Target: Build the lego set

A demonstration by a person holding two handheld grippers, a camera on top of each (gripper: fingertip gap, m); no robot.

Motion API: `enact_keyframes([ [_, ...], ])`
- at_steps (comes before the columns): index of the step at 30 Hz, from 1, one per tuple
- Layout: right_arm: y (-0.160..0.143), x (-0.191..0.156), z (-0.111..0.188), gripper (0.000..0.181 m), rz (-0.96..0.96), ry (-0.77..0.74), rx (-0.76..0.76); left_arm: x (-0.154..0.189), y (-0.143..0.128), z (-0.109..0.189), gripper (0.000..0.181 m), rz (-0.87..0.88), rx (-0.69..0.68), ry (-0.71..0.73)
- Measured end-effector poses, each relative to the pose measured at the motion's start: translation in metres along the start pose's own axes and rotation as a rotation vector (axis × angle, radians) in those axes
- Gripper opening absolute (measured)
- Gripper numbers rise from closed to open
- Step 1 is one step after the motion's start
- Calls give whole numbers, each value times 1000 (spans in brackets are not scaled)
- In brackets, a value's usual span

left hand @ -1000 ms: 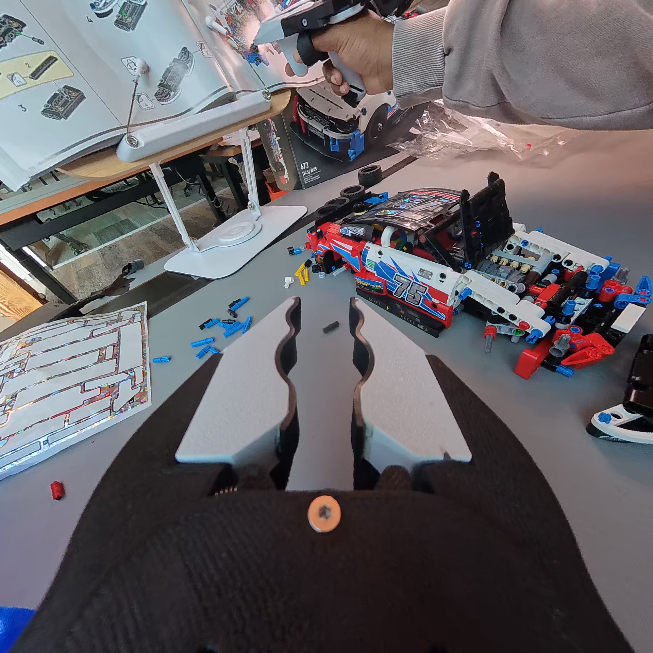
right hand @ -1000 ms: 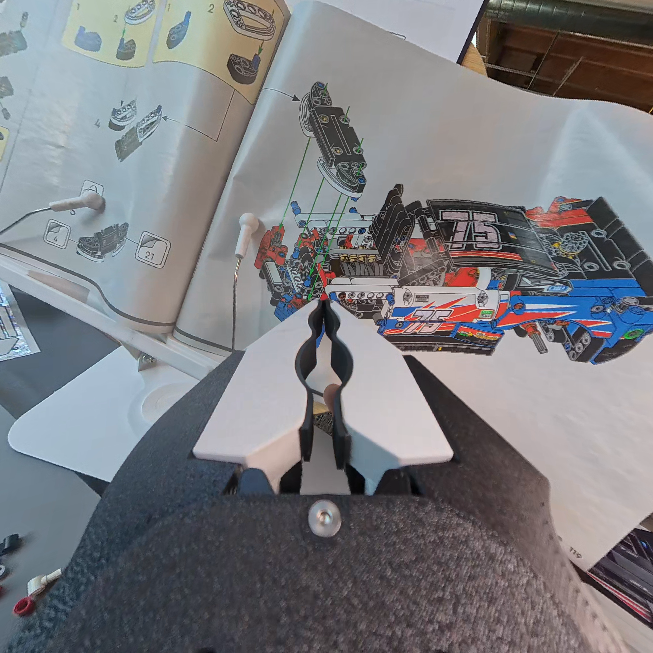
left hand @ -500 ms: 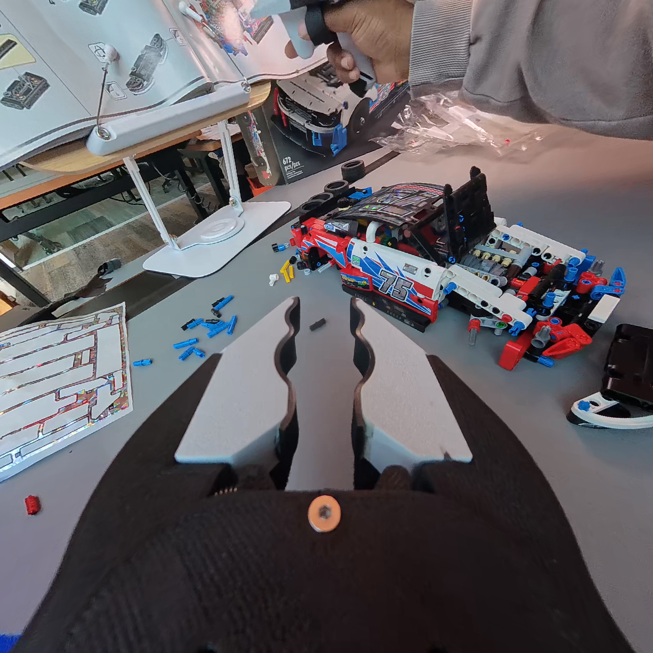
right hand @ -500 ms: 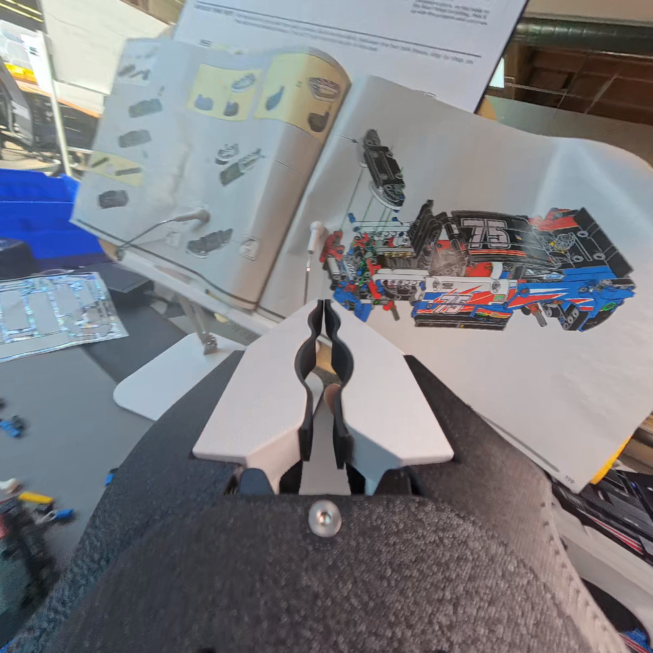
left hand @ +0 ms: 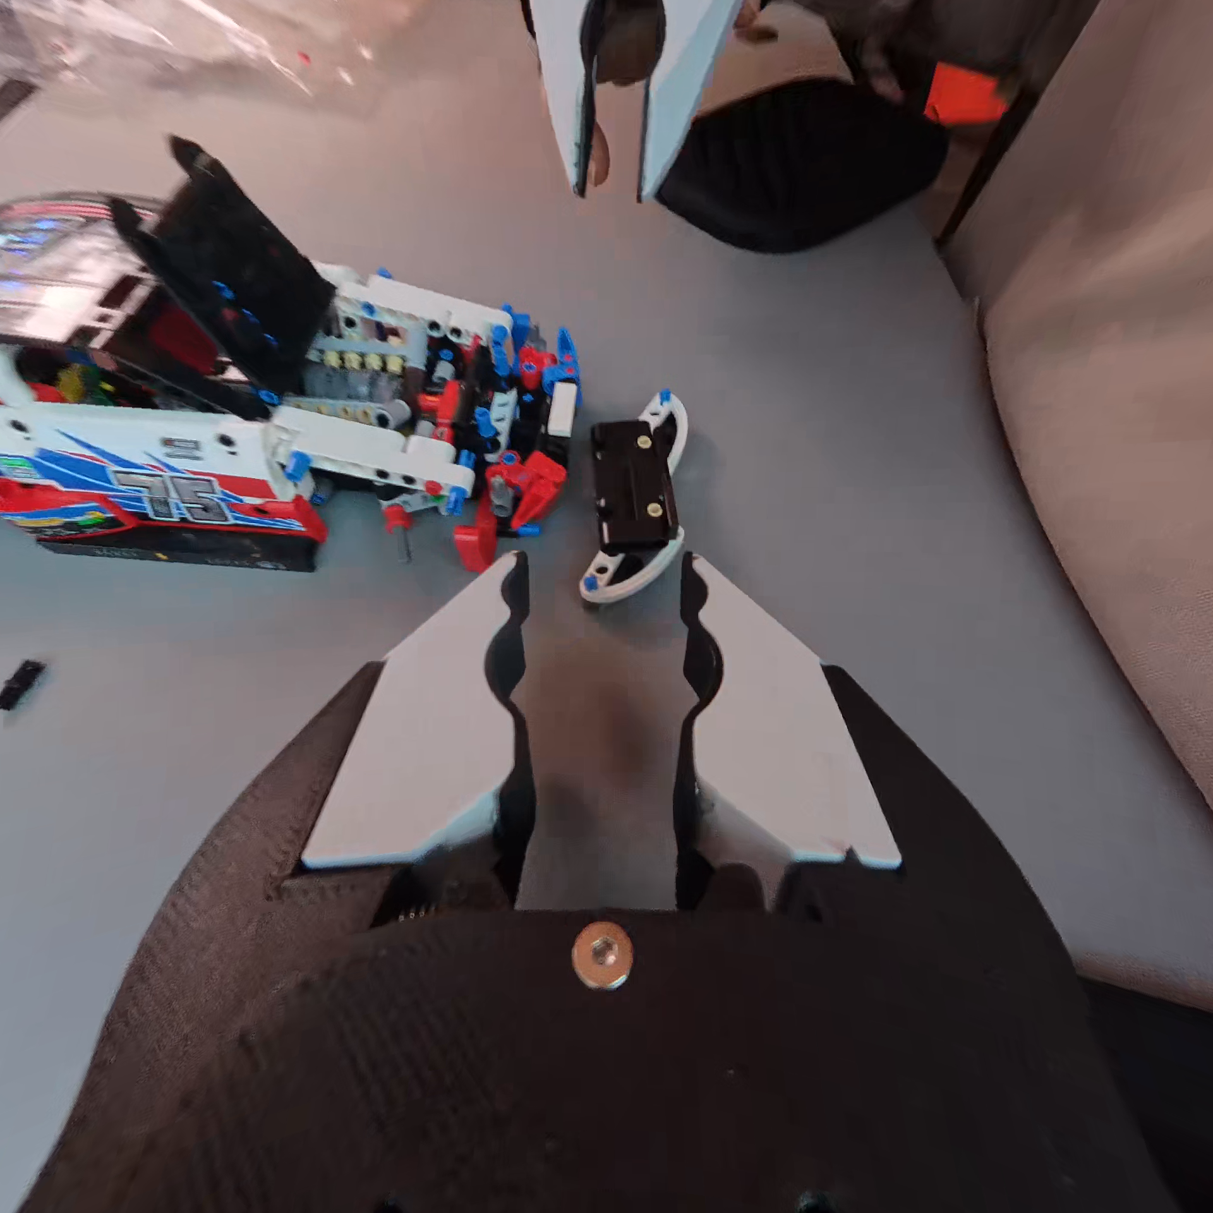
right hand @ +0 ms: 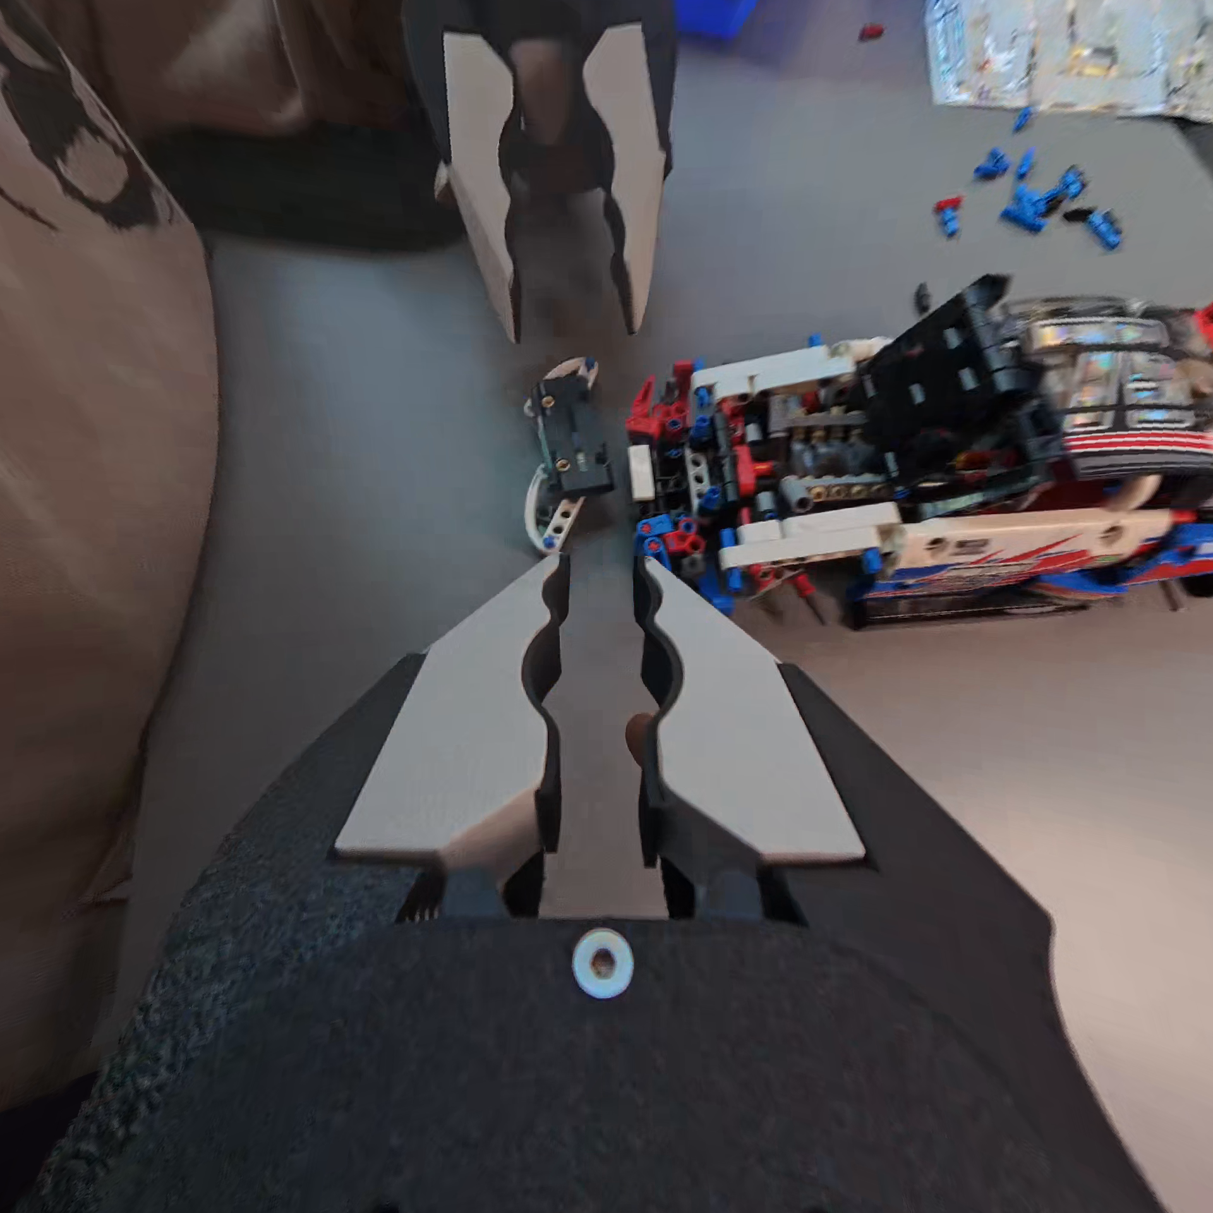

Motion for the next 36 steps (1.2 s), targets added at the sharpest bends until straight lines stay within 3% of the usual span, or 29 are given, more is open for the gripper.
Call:
enact_keyframes([
  [3,-4,-26,-32,24,25,-13,-81,7,-7,-15,47,-55,-103,23],
  [9,6,-24,-64,29,73,-8,-178,9,-2,-26,32,-93,-136,77],
  [11,8,-21,-68,20,113,-9,-198,8,-2,-26,27,-97,-138,96],
  [22,-9,-22,-58,19,394,93,-240,13,5,-34,20,-155,-140,116],
  [36,-19,-12,-55,17,324,121,-175,9,7,-36,20,-140,-137,128],
])
Point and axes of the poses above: each gripper's, where its closed fingertips meet, z back along the fingers, y out of its top, x = y × z across the jaws, the point moved 2 cm from there along z, back along the fingers, and after that the axes turned 15 degrees about -x, right-handed, at the moved point
